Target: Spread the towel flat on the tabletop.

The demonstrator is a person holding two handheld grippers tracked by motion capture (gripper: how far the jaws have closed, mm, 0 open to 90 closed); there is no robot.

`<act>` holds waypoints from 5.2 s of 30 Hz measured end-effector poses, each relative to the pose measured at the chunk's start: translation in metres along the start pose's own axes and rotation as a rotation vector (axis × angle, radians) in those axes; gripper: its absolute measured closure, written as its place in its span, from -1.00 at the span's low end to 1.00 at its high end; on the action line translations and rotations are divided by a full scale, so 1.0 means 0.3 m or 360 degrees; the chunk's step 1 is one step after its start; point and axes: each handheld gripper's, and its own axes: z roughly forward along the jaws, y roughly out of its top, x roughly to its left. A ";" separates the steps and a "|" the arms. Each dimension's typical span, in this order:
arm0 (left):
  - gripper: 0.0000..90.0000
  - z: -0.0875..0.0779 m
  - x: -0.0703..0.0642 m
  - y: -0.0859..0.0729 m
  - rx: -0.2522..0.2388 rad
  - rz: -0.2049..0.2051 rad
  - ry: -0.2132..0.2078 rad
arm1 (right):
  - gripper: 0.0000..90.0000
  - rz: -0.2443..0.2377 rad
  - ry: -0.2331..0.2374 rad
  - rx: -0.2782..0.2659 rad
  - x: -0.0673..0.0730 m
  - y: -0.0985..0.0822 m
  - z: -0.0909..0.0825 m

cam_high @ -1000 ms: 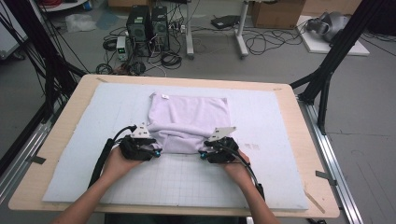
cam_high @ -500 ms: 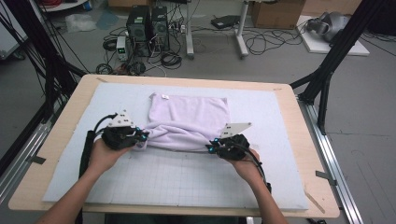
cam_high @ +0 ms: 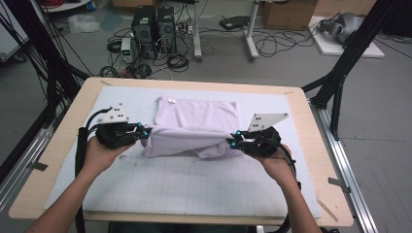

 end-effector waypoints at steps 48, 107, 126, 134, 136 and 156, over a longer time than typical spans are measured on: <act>0.66 0.234 -0.065 -0.198 0.0296 0.0002 -0.0059 | 0.72 0.0054 -0.0143 0.0273 0.002 -0.216 0.346; 0.73 0.156 -0.075 -0.243 0.0296 -0.0002 -0.0171 | 0.77 0.0108 0.0067 0.0285 0.037 -0.257 0.216; 0.30 0.058 -0.063 -0.215 0.0309 -0.0127 -0.0121 | 0.50 0.0180 0.0081 0.0222 0.068 -0.205 0.075; 0.14 0.056 -0.050 -0.225 0.0217 -0.0120 -0.0168 | 0.41 0.0183 0.0059 0.0158 0.045 -0.247 0.078; 0.14 0.076 -0.055 -0.225 0.0236 -0.0103 -0.0177 | 0.33 0.0165 0.0078 0.0152 0.053 -0.247 0.100; 0.74 -0.071 -0.146 -0.203 0.0268 0.0071 -0.0215 | 0.91 0.0036 0.0214 0.0144 0.143 -0.210 0.042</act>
